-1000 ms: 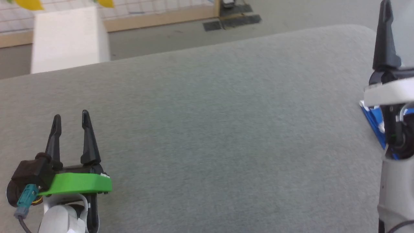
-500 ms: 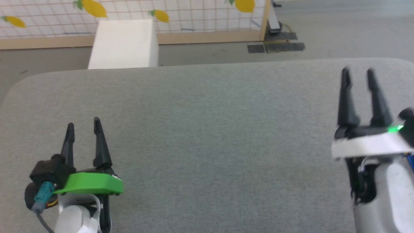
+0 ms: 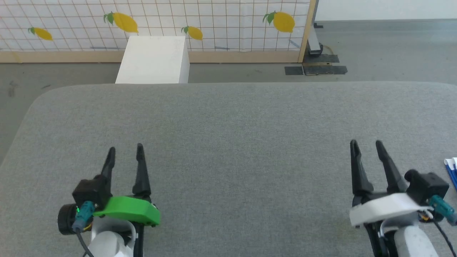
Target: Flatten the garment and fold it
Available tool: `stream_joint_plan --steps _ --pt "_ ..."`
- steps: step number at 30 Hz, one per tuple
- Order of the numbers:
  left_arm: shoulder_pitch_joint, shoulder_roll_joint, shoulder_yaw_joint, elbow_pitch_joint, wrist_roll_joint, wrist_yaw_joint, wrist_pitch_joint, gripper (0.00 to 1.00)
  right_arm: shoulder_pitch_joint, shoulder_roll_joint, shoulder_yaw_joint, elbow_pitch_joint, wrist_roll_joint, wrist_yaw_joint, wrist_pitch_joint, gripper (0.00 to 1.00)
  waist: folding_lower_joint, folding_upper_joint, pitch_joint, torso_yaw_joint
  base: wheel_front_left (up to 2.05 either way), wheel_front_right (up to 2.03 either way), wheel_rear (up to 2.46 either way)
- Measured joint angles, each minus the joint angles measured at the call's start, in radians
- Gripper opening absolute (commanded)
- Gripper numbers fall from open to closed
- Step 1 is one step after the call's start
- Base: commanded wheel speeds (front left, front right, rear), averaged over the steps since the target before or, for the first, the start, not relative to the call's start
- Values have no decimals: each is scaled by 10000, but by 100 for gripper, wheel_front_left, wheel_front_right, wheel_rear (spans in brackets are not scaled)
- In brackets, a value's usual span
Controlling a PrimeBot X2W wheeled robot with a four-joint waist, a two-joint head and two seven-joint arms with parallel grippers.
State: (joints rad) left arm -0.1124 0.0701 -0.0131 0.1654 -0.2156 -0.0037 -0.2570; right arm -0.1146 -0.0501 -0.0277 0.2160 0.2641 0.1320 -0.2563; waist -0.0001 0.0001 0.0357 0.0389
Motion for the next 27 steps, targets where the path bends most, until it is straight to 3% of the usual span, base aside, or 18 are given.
stream_joint_plan --steps 24,25,27 --pt "464 -117 -470 949 82 -385 -2 100 513 0 219 1135 -31 0 -6 100 0 0 6 -113 0 0 0" --pt "465 -115 -472 949 77 -385 4 0 513 2 224 1133 -31 2 0 0 0 0 5 -119 0 0 0" --pt "466 -115 -476 947 77 -385 4 0 513 0 217 1131 -31 2 4 0 0 0 5 -119 0 0 0"
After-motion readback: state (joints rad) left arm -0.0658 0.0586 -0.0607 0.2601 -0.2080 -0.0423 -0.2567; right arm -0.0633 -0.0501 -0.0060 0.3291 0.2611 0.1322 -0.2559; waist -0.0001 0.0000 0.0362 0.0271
